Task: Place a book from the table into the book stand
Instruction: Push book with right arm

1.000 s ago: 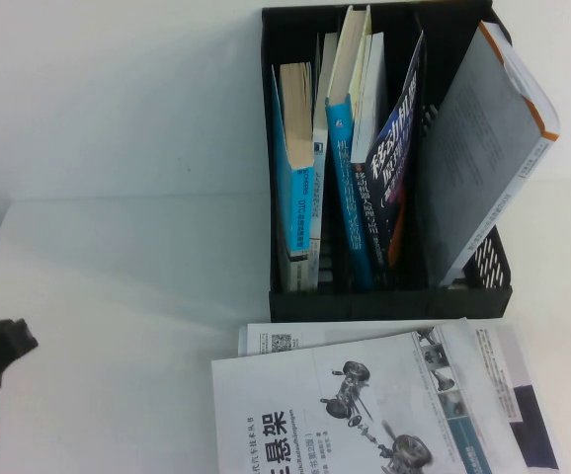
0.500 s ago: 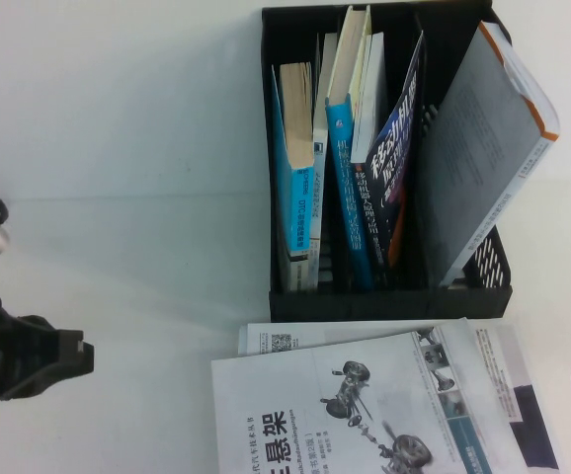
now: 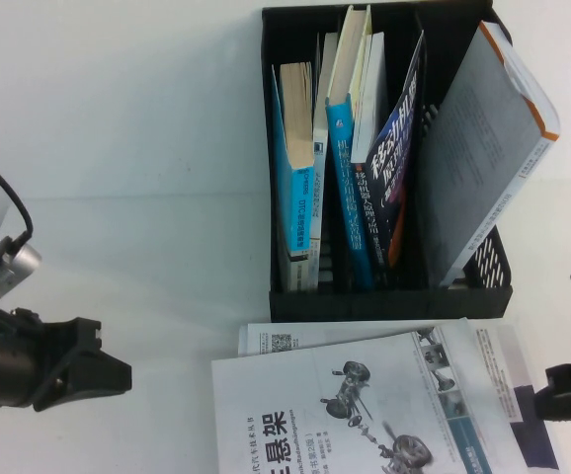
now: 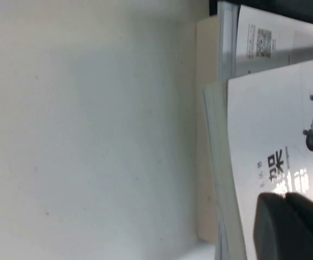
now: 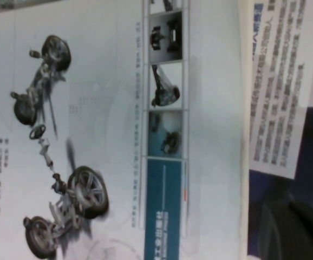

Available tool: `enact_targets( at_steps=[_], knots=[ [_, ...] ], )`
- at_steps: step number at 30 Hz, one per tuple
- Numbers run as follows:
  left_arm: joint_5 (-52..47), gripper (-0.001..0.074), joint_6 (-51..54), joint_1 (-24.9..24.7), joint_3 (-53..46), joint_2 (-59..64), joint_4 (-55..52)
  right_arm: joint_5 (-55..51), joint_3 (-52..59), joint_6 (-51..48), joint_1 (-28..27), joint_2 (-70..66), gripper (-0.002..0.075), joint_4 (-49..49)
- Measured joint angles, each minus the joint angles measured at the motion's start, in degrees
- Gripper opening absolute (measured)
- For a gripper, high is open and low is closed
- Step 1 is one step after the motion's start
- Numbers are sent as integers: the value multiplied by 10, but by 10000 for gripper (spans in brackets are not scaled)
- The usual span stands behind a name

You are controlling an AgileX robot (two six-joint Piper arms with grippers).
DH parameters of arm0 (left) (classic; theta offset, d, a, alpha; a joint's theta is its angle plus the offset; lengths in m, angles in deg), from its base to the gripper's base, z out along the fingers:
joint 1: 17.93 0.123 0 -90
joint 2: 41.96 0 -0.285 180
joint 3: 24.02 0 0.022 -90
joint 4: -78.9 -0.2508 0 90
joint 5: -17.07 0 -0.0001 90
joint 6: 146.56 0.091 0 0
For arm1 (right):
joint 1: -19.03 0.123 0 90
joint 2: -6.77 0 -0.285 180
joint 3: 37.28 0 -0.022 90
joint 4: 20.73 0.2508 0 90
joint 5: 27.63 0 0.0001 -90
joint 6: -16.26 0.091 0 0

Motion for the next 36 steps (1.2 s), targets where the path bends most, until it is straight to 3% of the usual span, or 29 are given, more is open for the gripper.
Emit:
enact_targets(
  at_steps=[11, 19, 28, 33, 36],
  knots=[
    [-29, -4, 0, 0, 1, 54, 9, -2, -56, -13, 5, -133, -5, 12],
    [-31, -4, 10, 0, 5, 57, 3, -59, -64, -120, 9, -201, -5, 140],
    [-19, -1, -8, 0, 5, 58, -37, -71, -65, -137, 27, -212, -5, 161],
    [-16, 80, -14, 0, 5, 58, -65, -72, -67, -137, 27, -212, -5, 159],
    [-16, 200, -14, 0, 5, 59, -67, -74, -69, -137, 27, -213, -5, 155]
  ],
)
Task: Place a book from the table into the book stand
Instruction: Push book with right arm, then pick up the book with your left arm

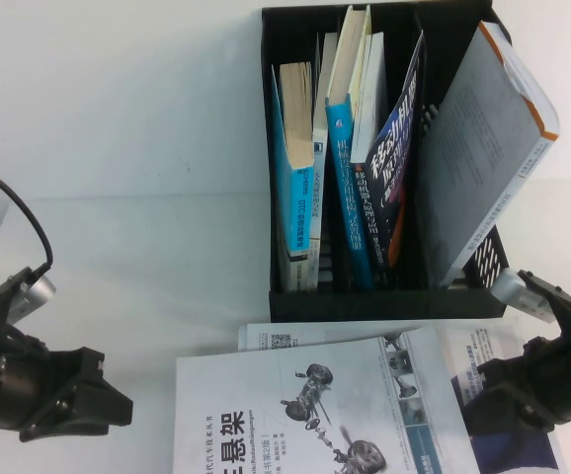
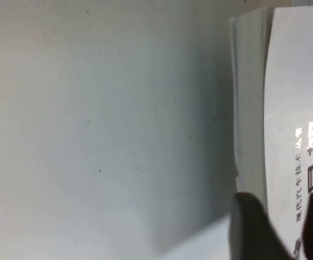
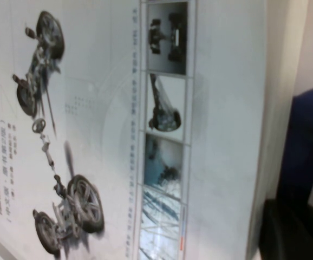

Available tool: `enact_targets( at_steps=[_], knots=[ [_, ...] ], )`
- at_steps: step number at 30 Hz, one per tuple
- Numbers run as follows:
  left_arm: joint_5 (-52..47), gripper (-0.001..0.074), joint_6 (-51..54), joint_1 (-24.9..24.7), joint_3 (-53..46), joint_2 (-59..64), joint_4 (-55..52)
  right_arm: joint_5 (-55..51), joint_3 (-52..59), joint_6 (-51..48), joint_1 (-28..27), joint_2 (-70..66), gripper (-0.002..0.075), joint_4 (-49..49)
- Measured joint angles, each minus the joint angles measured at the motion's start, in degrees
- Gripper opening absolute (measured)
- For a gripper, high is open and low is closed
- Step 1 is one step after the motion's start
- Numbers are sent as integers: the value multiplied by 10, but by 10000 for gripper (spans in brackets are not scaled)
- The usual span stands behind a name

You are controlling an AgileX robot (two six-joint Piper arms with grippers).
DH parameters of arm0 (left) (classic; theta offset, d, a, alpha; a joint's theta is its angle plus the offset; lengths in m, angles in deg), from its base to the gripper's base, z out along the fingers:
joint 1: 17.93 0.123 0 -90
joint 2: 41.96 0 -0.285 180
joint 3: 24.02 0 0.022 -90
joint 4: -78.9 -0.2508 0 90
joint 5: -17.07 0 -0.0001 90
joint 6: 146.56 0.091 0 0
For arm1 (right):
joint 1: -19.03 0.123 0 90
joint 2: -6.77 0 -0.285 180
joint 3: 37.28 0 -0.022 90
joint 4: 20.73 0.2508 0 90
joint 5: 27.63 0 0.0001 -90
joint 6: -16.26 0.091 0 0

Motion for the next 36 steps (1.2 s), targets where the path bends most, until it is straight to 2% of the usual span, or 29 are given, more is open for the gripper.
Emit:
enact_targets(
  at_steps=[5, 9, 18, 26, 36],
  knots=[
    [-1, 455, 7, 0, -2, 14, 16, -2, 0, 0, 0, -1, -5, 0],
    [9, 555, 64, 0, -29, 39, 79, -3, 0, 0, 0, -1, -5, 0],
    [20, 582, 197, 0, -68, 109, 218, -25, 0, 0, 0, -3, -5, -5],
    [-47, 583, 281, 0, -67, 194, 321, -38, 0, 0, 0, -3, -5, -5],
    [-92, 569, 307, -35, -67, 267, 370, -41, 0, -1, 0, -3, -5, 0]
  ],
)
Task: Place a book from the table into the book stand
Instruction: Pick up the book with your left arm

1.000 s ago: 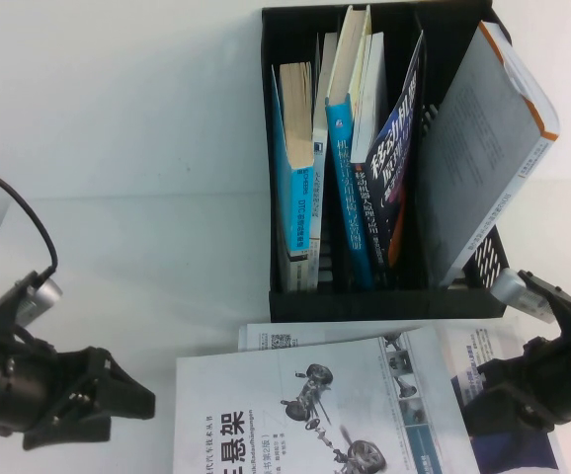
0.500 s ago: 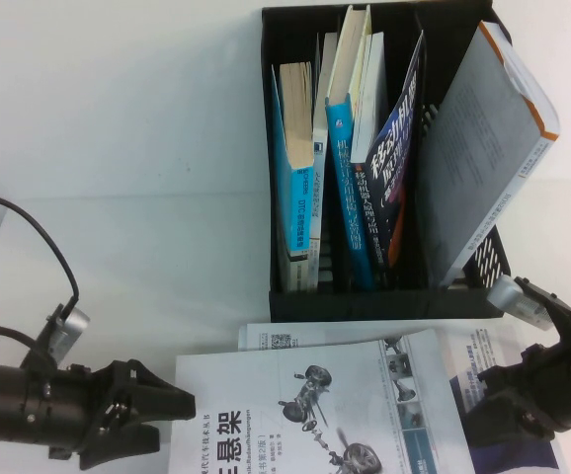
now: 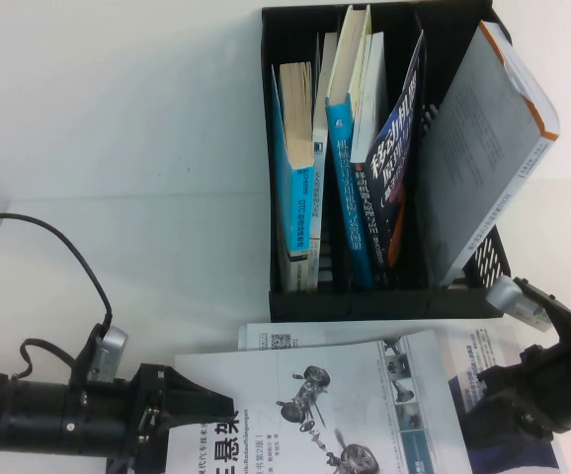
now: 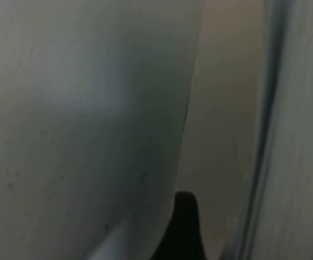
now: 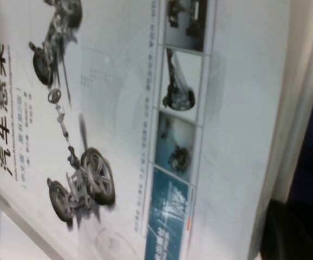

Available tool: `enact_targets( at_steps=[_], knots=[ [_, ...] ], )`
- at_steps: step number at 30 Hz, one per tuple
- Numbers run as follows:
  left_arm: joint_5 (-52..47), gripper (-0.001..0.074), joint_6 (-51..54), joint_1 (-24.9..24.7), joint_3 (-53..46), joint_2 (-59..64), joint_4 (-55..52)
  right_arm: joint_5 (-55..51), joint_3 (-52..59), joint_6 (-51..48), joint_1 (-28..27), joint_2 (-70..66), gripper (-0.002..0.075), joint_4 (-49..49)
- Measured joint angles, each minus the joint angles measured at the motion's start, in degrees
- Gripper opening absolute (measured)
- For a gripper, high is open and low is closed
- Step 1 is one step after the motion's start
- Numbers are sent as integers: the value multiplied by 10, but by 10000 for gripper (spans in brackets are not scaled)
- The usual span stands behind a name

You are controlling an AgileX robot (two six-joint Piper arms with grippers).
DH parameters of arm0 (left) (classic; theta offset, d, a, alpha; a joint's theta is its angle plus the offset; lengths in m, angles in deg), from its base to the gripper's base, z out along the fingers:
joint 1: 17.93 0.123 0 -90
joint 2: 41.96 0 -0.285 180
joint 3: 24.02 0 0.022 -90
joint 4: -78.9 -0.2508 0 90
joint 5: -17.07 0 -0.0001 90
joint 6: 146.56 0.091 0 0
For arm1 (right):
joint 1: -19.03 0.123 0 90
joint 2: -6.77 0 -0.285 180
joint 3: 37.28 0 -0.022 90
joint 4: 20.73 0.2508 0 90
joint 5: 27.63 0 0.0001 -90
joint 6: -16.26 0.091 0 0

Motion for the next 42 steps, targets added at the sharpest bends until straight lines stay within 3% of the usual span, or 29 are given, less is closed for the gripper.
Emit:
enact_targets(
  at_steps=[2, 5, 7, 8, 18, 28, 38, 42],
  knots=[
    [-2, 500, -16, -1, 0, 8, 6, 0, 0, 0, 0, 0, -5, 0],
    [-2, 223, -18, -1, 0, 9, 5, 0, 0, 0, 0, 0, -5, 1],
    [-17, 123, -12, 0, 1, 9, 7, 0, 0, 0, 0, 0, -5, 2],
    [-20, 109, -12, 1, 1, 9, 9, 0, 0, -1, 0, 0, -5, 3],
    [-15, 110, -12, 1, 1, -20, 3, 11, 0, -5, 3, 22, -5, -6],
    [33, 110, -66, 1, 1, -102, -34, 97, 0, 47, 3, 169, -5, -24],
    [48, 110, -149, 0, 0, -279, -63, 122, 0, 58, 3, 322, -5, -66],
    [49, 110, -216, 0, 36, -370, -129, 116, 0, 71, 3, 339, -5, -89]
  ],
)
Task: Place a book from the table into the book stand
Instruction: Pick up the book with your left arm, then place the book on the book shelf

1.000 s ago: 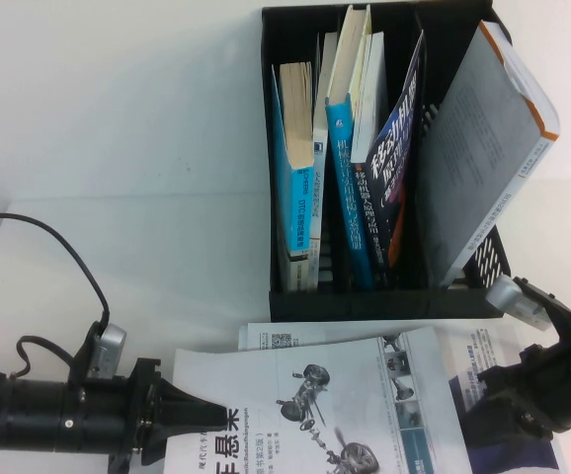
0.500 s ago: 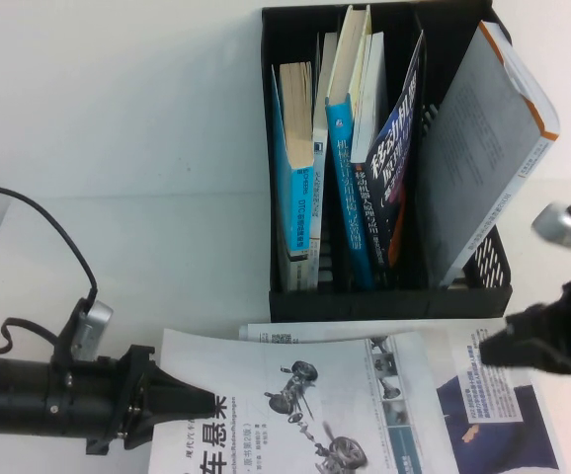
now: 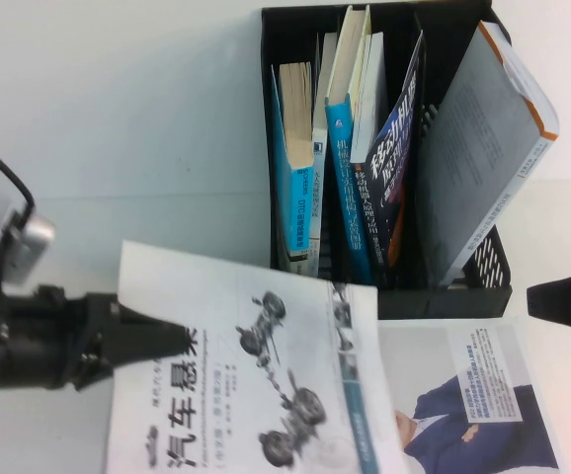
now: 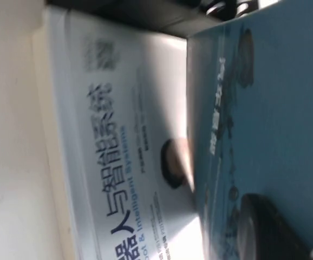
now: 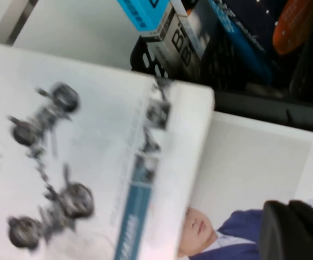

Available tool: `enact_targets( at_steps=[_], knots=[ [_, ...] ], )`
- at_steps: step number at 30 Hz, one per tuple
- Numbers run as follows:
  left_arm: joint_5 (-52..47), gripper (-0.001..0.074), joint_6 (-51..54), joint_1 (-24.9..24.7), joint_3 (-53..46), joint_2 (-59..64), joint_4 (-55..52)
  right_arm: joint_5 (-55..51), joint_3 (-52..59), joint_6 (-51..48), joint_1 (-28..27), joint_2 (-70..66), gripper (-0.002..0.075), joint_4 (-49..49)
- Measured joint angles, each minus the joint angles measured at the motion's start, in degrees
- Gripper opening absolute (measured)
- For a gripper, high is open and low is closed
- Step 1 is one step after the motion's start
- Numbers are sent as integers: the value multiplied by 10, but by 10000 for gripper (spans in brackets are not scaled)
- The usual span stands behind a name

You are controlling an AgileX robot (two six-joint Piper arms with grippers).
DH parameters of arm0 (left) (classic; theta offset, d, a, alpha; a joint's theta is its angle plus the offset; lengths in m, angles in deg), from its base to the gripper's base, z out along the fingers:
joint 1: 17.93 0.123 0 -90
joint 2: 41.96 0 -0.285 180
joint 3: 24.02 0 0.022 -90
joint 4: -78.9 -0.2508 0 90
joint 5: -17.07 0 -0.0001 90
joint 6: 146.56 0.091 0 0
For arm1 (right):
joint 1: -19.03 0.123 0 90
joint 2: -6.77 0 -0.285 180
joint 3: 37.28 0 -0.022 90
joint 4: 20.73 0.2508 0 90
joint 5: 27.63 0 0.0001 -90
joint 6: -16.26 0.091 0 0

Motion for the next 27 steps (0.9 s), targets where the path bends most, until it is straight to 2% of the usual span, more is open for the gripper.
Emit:
enact_targets(
  at_steps=[9, 15, 19, 22, 27],
  knots=[
    [-50, 110, -190, 0, 188, -141, -194, -31, 5, 19, 0, 2, -5, -12],
    [-79, 110, -266, 0, 295, -157, -205, -35, 5, 29, 0, 2, -5, -18],
    [-79, 110, -281, -9, 333, -157, -207, -36, 5, 46, 0, 2, -5, -38],
    [-65, 110, -289, -41, 352, -152, -221, -37, 5, 67, 0, 3, -5, -67],
    [-25, 110, -315, -130, 394, -123, -257, -43, 5, 89, 0, 19, -5, -101]
  ],
)
